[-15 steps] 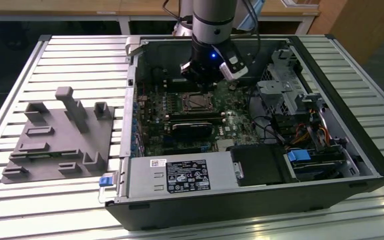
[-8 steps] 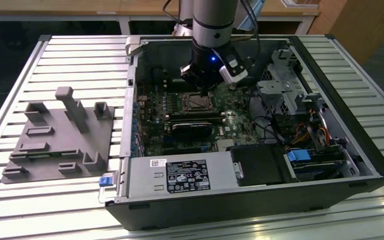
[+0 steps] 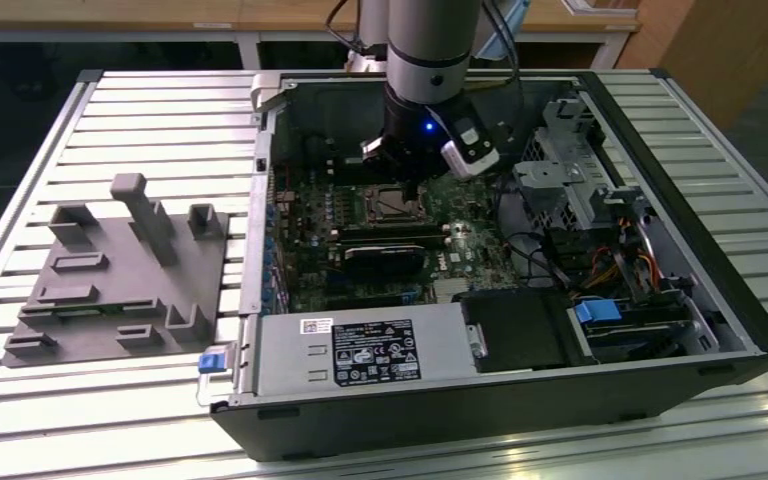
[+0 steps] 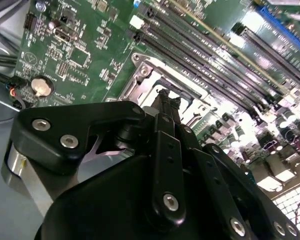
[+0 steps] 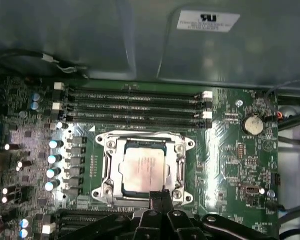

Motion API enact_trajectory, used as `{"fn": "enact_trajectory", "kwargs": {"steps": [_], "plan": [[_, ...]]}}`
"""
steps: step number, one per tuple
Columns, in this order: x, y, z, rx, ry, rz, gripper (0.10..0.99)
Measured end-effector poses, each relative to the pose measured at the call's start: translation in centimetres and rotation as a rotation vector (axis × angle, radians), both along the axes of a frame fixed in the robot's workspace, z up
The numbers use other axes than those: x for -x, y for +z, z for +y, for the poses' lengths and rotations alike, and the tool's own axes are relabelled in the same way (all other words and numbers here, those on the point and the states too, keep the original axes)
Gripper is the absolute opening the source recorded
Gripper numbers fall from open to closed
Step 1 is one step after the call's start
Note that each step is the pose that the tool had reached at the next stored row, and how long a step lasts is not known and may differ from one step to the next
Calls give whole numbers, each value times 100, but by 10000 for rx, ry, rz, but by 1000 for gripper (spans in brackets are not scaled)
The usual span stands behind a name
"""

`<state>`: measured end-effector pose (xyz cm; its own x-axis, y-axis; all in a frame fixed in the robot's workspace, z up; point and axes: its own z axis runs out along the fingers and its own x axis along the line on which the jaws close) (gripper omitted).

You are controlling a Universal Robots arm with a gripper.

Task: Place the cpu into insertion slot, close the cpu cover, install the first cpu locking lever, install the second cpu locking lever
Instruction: 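Install the second cpu locking lever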

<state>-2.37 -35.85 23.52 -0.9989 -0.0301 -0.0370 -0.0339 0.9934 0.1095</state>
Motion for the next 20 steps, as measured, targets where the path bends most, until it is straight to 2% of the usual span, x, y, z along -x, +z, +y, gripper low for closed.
{"fn": "enact_trajectory", "kwargs": {"steps": [4, 9, 11, 15, 20], "plan": [[0, 0, -45, 0, 0, 0, 106], [0, -1, -128, 0, 0, 0, 106], [0, -3, -139, -2, -3, 2, 106], [7, -5, -153, -26, -95, 82, 106], [73, -12, -208, -68, -108, 84, 106]]}}
